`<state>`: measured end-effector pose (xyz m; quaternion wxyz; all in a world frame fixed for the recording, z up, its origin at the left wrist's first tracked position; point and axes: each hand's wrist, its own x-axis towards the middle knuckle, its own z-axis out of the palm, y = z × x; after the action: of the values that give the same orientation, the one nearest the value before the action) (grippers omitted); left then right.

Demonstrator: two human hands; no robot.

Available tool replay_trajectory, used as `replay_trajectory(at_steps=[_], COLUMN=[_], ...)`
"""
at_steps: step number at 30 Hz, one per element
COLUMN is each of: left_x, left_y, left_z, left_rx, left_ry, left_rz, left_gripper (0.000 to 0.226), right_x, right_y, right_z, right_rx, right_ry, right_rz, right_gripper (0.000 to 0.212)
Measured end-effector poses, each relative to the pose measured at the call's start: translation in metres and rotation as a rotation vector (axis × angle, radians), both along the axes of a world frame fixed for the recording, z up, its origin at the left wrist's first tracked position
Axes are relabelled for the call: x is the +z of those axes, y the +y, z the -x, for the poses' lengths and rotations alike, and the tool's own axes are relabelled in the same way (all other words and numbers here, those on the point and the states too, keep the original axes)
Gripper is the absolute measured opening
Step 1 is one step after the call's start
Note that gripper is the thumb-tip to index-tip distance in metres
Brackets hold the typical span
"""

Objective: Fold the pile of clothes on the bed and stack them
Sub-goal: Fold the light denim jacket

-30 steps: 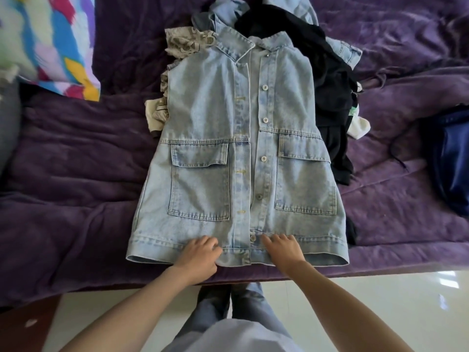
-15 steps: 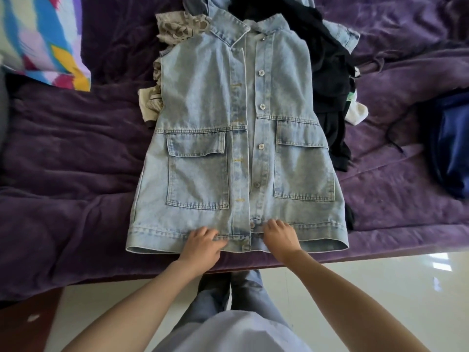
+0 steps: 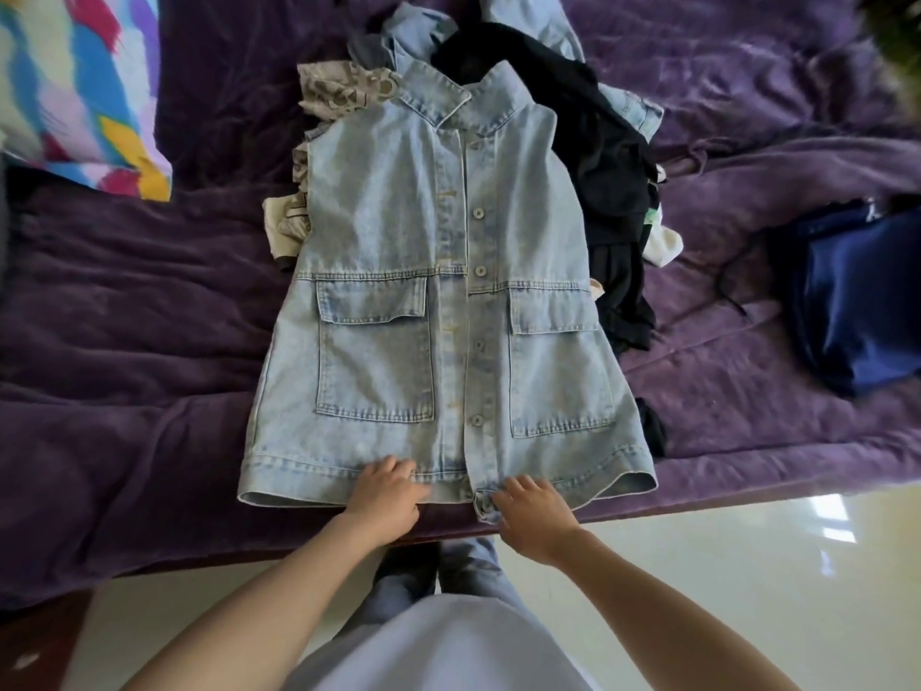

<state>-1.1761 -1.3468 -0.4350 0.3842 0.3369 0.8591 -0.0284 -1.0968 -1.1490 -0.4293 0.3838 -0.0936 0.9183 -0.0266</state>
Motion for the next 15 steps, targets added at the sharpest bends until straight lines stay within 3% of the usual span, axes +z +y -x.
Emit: replay_trajectory(at_steps=[2,6,8,10,11,15], left_x=[0.001,0.008,0.012,0.017,0.02,0.037], left_y=[0.002,0.007,0.01,0.015,0.018,0.041], left_z=[0.001,0.009,0.017,0.028,0.034,0.065], left_rx=[0.009,0.095,0.13,0.16,0.176,0.224], left_ry=[-0.023,-0.101,-0.098,-0.065,-0.045,0.016], left_rz=[0.004,-0.019,-0.041,-0.064,-0.079,-0.157], left_gripper=[0.044,0.036,0.033,0.029,0.028,0.026], right_x=[0.005,0.014,0.023,0.027,0.029,0.047], right_y=[-0.002,0.006,0.016,0.03,0.039,0.072], right_z=[0.001,0.008,0.016,0.024,0.028,0.053], right_rx=[-0.045,-0.164,-0.227,-0.255,-0.269,-0.361], right_ry=[0.041,0.104,0.123,0.165,0.167,0.293], right_rz=[0.027,0.066,0.031,-0.013,-0.044,-0.056], right_gripper=[0.049,0.117,0.109,0.075,0.068,0.09])
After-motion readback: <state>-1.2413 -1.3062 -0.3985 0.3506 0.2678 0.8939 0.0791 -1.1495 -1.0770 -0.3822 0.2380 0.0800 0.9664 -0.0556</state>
